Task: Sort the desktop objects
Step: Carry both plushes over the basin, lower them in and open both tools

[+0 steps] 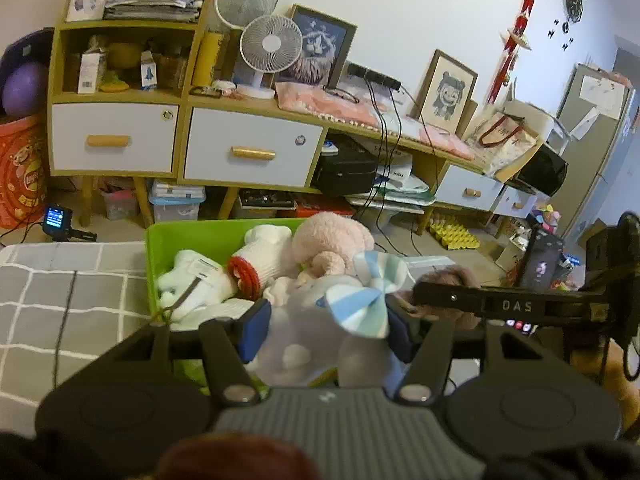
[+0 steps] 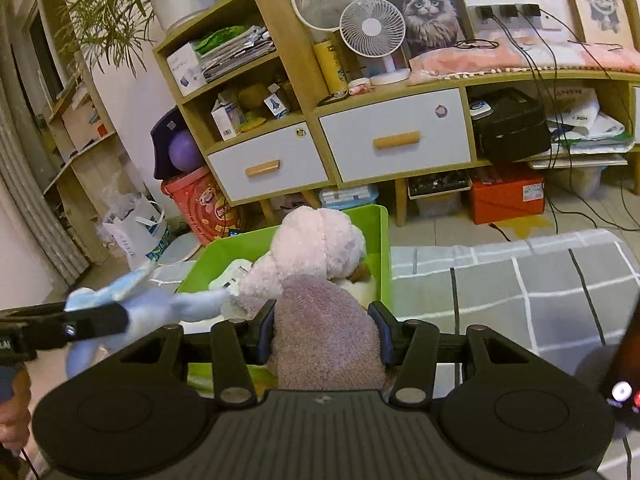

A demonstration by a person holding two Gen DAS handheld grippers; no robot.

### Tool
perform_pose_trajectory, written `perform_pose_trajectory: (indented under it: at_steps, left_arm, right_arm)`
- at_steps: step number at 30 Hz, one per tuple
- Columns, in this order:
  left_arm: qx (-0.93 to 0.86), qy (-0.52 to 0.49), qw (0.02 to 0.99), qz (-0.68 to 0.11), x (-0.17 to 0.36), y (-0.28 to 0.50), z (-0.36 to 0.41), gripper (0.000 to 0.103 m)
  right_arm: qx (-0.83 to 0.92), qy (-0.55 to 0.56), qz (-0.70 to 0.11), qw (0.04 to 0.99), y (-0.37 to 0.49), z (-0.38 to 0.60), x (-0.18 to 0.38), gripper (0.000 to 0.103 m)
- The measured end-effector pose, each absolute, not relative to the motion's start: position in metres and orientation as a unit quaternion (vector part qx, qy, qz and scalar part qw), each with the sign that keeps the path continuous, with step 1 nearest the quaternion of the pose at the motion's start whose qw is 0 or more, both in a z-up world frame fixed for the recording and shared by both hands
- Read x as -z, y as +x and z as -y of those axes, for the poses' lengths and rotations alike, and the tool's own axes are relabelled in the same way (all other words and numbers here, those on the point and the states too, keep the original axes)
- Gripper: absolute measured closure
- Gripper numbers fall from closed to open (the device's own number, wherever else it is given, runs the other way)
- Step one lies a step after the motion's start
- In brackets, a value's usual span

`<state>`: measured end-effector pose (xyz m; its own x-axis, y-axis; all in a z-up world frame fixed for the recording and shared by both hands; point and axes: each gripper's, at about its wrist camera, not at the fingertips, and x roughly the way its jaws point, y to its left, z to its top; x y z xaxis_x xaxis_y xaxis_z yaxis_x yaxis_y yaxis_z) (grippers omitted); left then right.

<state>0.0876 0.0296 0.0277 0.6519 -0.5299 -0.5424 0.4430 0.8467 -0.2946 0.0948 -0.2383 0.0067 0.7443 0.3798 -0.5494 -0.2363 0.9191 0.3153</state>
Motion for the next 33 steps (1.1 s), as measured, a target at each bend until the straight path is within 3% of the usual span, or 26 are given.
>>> perform_pose_trajectory:
  at_steps: [33]
  left_arm:
    - [0.283, -0.145, 0.881, -0.35, 0.038, 0.143, -0.027, 0.05]
  right_arm:
    - [-0.177, 0.068, -0.341, 0.921, 0.133, 0.201, 0.038, 0.055]
